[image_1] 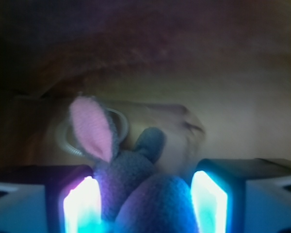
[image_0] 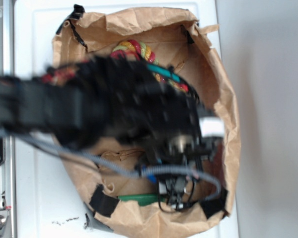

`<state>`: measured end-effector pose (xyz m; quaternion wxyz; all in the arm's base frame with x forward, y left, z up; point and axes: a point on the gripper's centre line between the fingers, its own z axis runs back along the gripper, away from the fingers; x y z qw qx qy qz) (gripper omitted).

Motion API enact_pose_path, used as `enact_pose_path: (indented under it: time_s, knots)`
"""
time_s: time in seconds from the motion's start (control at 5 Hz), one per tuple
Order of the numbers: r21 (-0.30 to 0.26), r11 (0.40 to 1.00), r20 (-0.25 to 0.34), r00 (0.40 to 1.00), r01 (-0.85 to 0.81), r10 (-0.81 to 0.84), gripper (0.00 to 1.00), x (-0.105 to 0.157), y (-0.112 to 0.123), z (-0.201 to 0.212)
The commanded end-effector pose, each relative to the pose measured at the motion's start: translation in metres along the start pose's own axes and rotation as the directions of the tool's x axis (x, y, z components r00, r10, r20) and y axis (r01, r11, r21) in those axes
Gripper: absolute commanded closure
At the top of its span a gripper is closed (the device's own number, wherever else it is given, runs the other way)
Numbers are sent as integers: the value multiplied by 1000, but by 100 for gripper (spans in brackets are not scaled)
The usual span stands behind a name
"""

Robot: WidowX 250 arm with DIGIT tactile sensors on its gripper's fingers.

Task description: Grab the gray animal.

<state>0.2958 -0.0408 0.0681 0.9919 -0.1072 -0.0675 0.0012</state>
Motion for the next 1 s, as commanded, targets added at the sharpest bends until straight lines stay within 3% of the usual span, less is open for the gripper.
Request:
enact_pose_path:
  time_s: [0.0, 0.2, 0.4, 0.6, 0.8]
  knots:
    - [-90, 996, 20, 1000, -1, 3, 100, 10, 10, 71]
    - [-107, 994, -22, 1000, 1, -4, 100, 6, 12, 92]
    - [-57, 998, 12, 999, -39, 40, 100, 1, 22, 111]
    - [30, 999, 110, 993, -34, 30, 100, -11, 40, 123]
    - [149, 985, 251, 967, -88, 49, 100, -21, 51, 124]
